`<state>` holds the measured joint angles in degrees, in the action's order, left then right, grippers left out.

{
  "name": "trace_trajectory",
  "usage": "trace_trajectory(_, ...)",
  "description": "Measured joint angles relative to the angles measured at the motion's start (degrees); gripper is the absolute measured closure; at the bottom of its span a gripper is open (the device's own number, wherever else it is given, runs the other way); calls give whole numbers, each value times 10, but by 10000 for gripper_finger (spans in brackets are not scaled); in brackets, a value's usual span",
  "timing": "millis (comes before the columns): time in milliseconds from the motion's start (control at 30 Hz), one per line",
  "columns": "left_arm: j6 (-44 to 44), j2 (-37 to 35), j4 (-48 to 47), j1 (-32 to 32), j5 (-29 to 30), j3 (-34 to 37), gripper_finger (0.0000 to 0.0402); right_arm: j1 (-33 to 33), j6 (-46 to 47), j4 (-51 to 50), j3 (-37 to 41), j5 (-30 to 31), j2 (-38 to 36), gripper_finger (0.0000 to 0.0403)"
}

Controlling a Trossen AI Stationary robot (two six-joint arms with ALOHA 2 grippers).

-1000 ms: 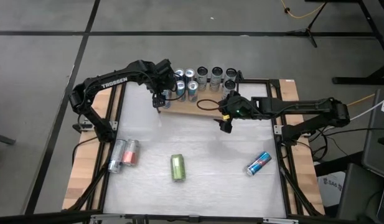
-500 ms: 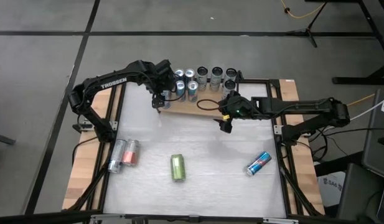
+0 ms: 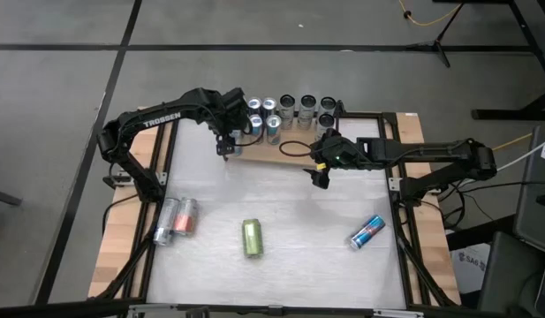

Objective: Place canned beverage on shelf
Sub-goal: Put the blue soda can on the shelf aligned with the other blue soda cans, then put the blue soda can on the shelf aligned with the other blue soda can

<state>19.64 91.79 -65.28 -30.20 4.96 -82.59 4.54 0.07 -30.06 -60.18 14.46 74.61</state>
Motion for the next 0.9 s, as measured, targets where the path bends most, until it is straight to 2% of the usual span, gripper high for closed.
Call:
trace_trajectory(100, 0, 0, 0, 0, 19, 0, 131, 0, 0, 0, 0, 0, 0, 10)
trace_trajectory(300, -1, -4, -1, 0, 19, 0, 131, 0, 0, 0, 0, 0, 0, 10)
trace_trajectory(533, -5, -47, 1, 4, 18, 0, 131, 0, 0, 0, 0, 0, 0, 10)
trace_trajectory(733, -48, -107, 2, 7, 14, 0, 131, 0, 0, 0, 0, 0, 0, 10)
trace_trajectory(900, -117, -154, 2, 25, 13, 0, 131, 0, 0, 0, 0, -1, 0, 10)
